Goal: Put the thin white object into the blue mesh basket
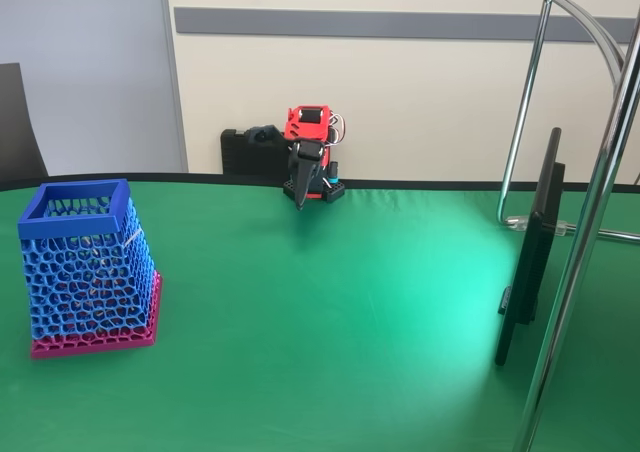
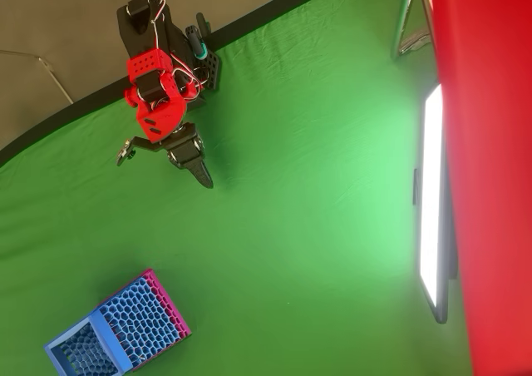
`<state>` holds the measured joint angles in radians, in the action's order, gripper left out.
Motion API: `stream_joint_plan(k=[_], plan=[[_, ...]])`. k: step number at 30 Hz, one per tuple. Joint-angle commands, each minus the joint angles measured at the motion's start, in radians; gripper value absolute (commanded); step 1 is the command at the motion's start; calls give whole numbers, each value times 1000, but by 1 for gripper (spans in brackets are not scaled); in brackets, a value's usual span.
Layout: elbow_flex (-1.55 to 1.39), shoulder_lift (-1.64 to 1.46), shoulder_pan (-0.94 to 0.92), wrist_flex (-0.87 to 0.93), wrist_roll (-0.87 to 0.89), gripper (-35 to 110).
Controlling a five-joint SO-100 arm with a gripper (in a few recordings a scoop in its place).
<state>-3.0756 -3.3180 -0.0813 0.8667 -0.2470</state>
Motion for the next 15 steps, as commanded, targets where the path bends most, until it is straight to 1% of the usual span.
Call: stream_joint_plan(k=[1,4,6,8,9,11,13,15], plan=[[-8,-8,-3,6,-5,1],[-8,-8,-5,11,-20,1],[-8,-8,-3,14,-44,11],[-8,-8,3,15,-71,15],[-8,-8,3,21,-110,15],[-8,-8,3,63,-272,13],[-8,-8,17,97,-377,11],[-8,-8,17,109,-391,8]])
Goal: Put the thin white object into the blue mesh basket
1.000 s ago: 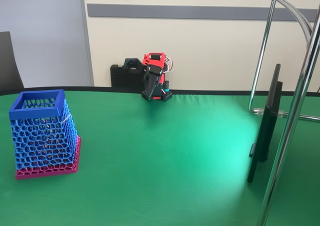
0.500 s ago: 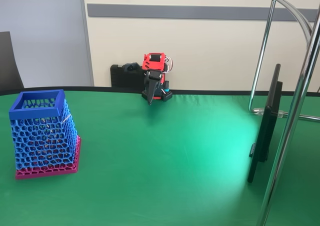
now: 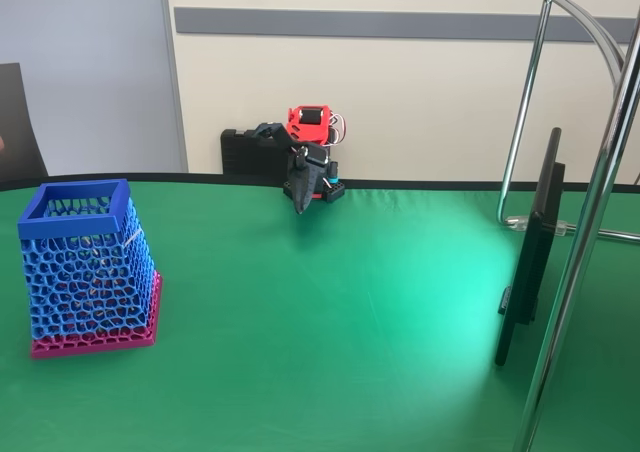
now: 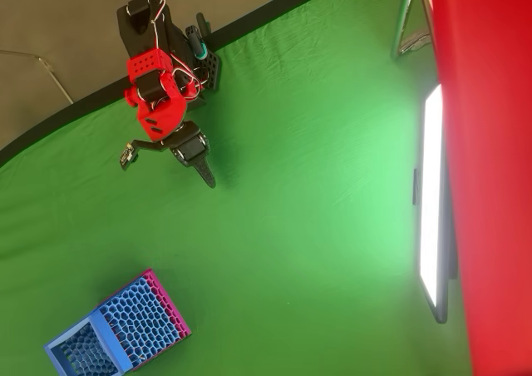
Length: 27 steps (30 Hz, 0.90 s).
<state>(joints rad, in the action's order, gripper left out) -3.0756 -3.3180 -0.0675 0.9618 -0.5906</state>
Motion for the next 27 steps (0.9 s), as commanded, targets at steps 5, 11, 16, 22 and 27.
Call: stream_joint_plan(k=[5,11,16,22,27], plan=[[-8,-8,20,-6,-5,1],[-8,-8,21,-58,176,1],[-8,-8,21,-84,348,1],[0,-8,21,-72,440,1],[-5,-8,20,-84,489,1]])
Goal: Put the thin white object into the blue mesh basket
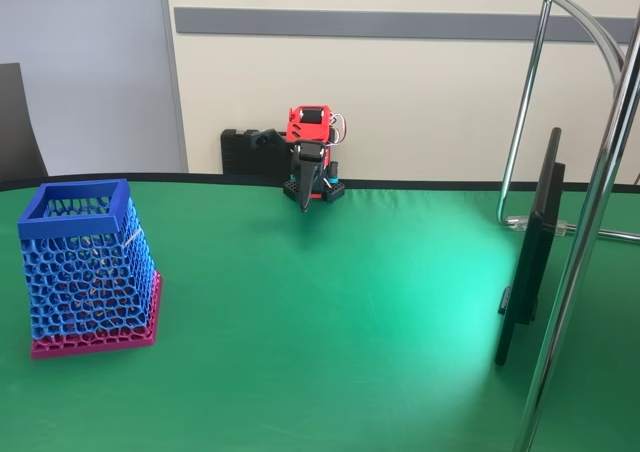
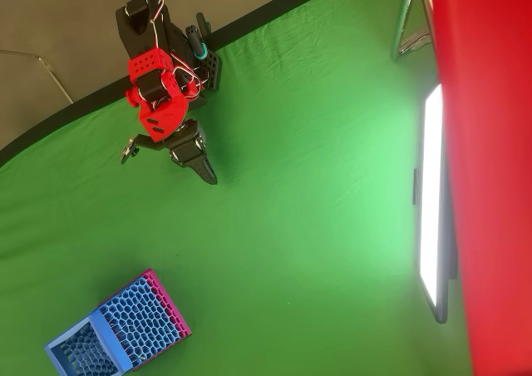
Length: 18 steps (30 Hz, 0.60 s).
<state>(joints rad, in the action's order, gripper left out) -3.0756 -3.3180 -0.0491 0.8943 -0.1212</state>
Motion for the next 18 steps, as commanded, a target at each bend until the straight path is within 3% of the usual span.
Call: stream_joint_plan(k=[1,18], plan=[[-5,-8,-5,-17,25,1],[-5,-8,-8,-17,23,1]])
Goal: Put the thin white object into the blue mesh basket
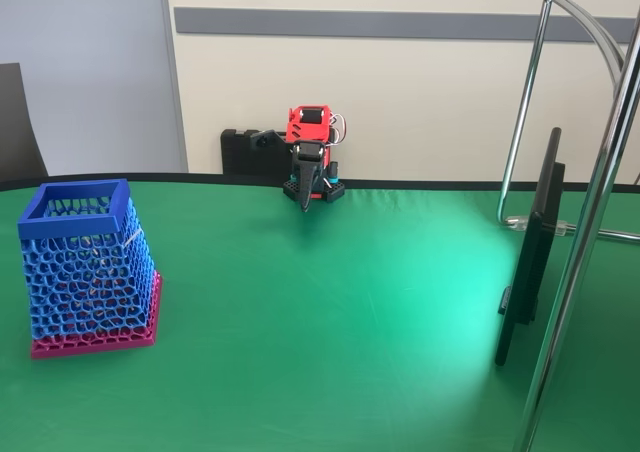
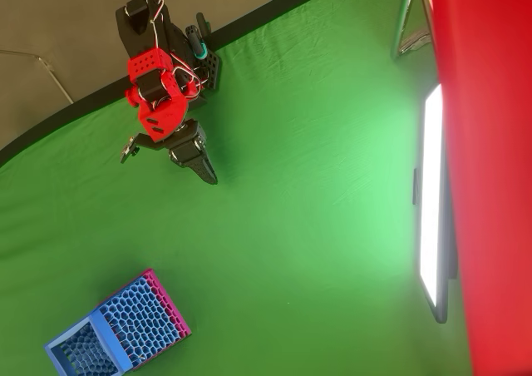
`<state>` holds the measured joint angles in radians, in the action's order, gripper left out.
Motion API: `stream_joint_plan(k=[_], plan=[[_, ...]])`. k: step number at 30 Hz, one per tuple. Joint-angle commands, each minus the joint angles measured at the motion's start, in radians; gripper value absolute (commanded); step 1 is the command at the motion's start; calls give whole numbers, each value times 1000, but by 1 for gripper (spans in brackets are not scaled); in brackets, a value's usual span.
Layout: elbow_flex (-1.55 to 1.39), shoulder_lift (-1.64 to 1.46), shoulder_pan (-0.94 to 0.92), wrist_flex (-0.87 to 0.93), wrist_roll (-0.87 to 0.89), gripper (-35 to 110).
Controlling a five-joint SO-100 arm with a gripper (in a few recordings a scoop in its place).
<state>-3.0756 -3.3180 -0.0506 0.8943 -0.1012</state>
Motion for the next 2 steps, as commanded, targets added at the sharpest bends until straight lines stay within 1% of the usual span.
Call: stream_joint_plan(k=[1,2], plan=[[-5,-8,-6,-17,3,1],[-5,-8,-6,-17,3,1]])
